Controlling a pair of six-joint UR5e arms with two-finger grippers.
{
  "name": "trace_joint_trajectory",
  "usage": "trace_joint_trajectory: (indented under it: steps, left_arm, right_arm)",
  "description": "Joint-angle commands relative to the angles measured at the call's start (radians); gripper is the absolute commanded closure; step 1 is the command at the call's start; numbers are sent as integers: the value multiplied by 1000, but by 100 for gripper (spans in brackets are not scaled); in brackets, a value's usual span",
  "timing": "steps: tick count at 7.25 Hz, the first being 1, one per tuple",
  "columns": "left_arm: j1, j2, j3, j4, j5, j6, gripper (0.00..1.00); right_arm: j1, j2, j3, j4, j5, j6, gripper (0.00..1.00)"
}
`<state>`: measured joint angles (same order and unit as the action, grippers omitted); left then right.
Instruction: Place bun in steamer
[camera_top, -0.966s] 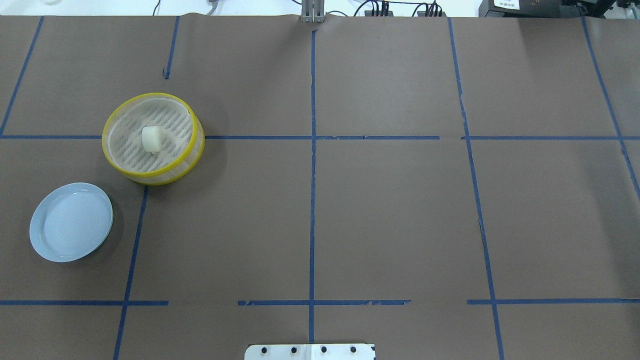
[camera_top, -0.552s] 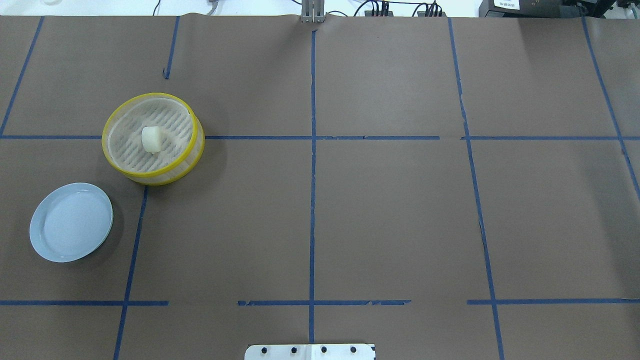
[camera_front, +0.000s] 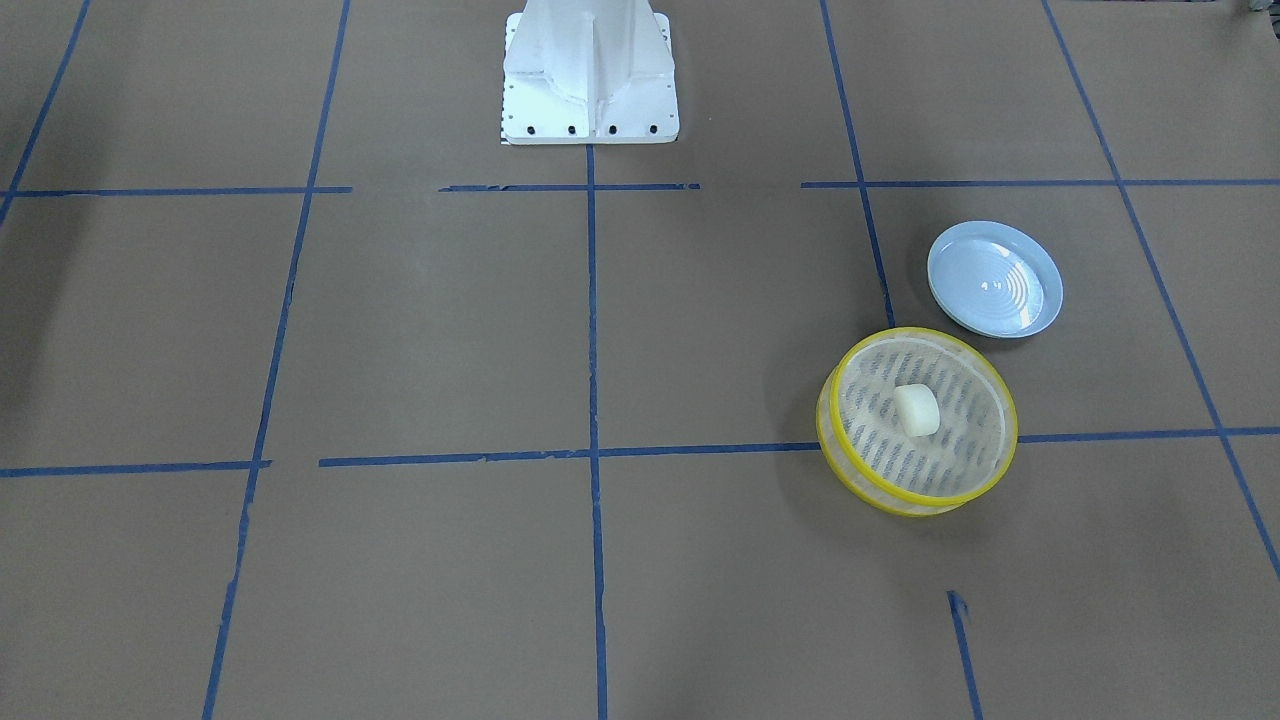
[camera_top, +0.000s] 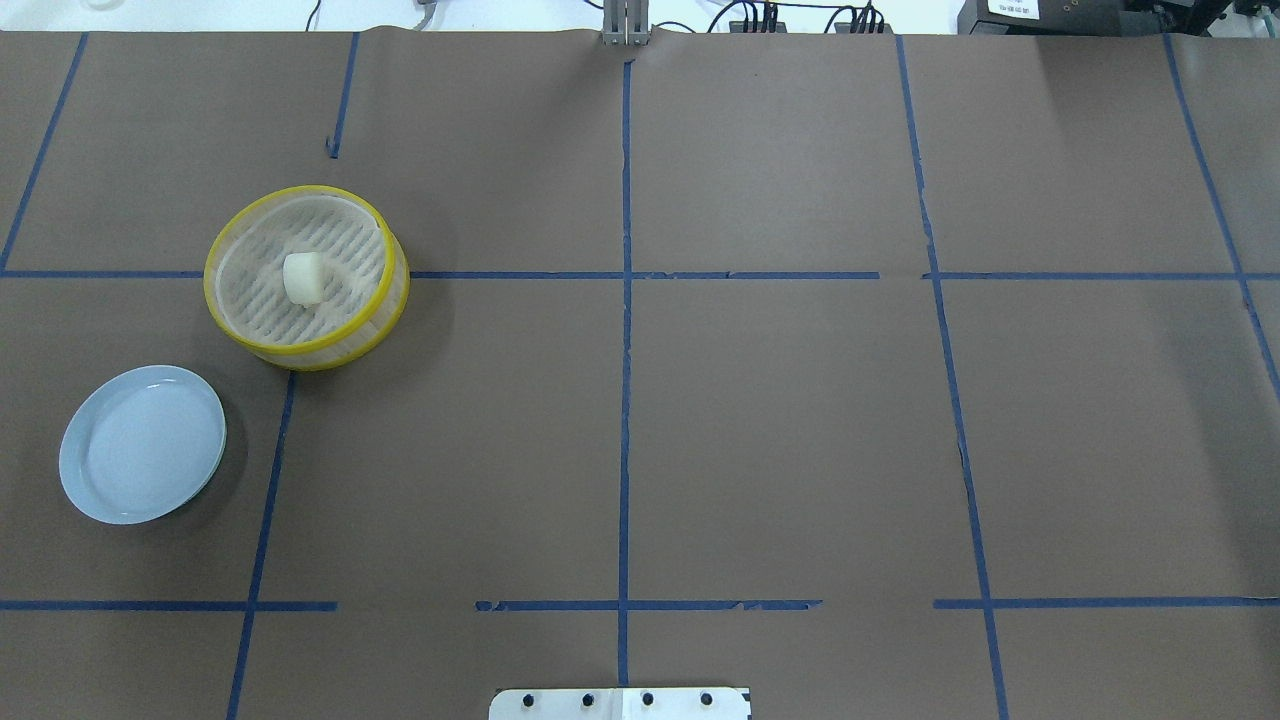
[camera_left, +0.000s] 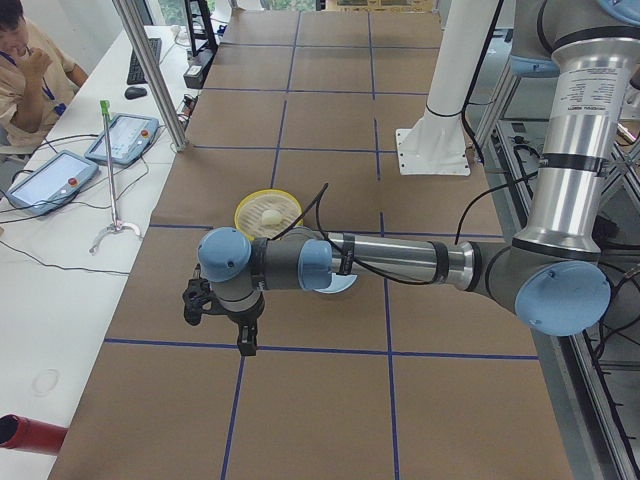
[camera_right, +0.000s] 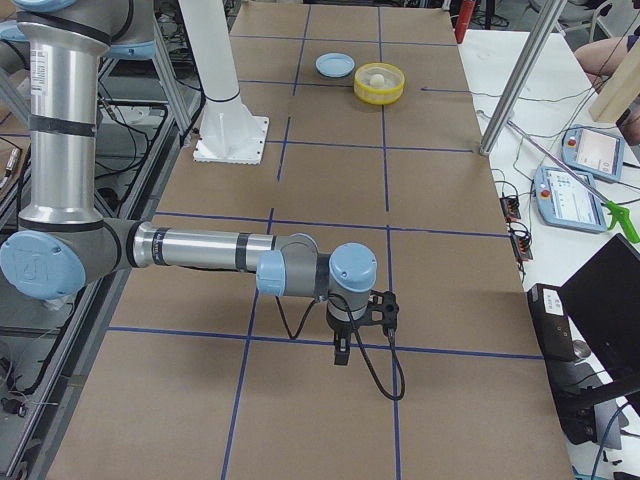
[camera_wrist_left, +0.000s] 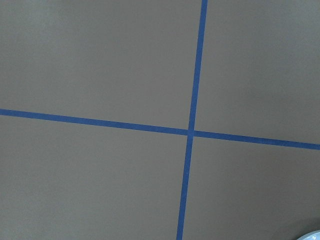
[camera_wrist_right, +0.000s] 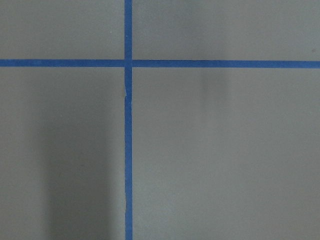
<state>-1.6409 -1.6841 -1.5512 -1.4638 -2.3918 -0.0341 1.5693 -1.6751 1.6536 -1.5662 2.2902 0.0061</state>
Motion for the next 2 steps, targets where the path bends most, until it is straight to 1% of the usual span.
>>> trace_joint_trajectory:
  steps: [1,2]
  left_arm:
    - [1,0,-13,-1,-1,0,0]
    - [0,3,-15,0,-3,0,0]
  right_arm:
    - [0,0,0,0,0,0,0]
    - [0,0,0,0,0,0,0]
